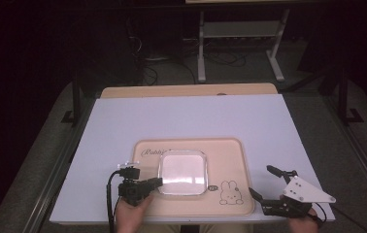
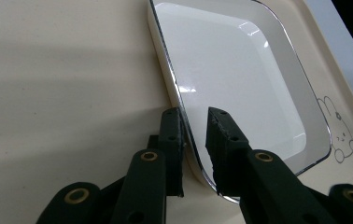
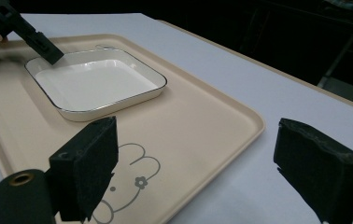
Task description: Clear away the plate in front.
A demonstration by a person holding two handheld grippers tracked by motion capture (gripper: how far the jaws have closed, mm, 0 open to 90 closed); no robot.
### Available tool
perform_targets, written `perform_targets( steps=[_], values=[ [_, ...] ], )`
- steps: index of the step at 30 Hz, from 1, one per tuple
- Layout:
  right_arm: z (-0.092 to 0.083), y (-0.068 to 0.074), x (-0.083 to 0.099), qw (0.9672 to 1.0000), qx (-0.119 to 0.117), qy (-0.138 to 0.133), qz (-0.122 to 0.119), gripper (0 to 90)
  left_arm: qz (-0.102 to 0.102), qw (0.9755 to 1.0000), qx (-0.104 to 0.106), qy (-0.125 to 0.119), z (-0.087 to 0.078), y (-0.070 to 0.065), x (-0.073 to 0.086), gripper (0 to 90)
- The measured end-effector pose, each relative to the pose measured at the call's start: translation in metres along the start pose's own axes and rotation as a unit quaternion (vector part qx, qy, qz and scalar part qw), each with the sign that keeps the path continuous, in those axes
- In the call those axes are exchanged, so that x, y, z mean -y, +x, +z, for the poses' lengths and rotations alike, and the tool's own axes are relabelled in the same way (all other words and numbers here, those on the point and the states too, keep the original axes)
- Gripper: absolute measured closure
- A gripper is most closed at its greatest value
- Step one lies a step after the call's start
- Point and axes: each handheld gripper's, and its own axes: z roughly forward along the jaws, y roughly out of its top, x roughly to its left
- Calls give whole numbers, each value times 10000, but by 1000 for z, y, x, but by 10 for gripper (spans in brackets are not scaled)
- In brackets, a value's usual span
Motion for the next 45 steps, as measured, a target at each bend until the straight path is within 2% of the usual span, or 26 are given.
perform_targets(
  steps=[4,20,30,34,36,37,45],
  values=[
    [0,0,0,10000,2,-1,4,130,27,10000,-18,3,1,1,-1,791],
    [0,0,0,10000,6,-3,1,130,118,9999,14,38,6,-5,-1,788],
    [0,0,0,10000,7,-11,-3,130,245,9997,4,-96,-1,-1,-3,706],
    [0,0,0,10000,6,0,6,130,373,9991,-21,-198,-8,0,-5,689],
    [0,0,0,10000,13,10,8,130,542,9981,-78,-278,-12,0,-7,676],
    [0,0,0,10000,13,10,8,130,542,9981,-78,-278,-12,0,-7,671],
    [1,0,1,10000,48,37,10,130,996,9941,-165,-392,-21,1,-13,642]
  ],
)
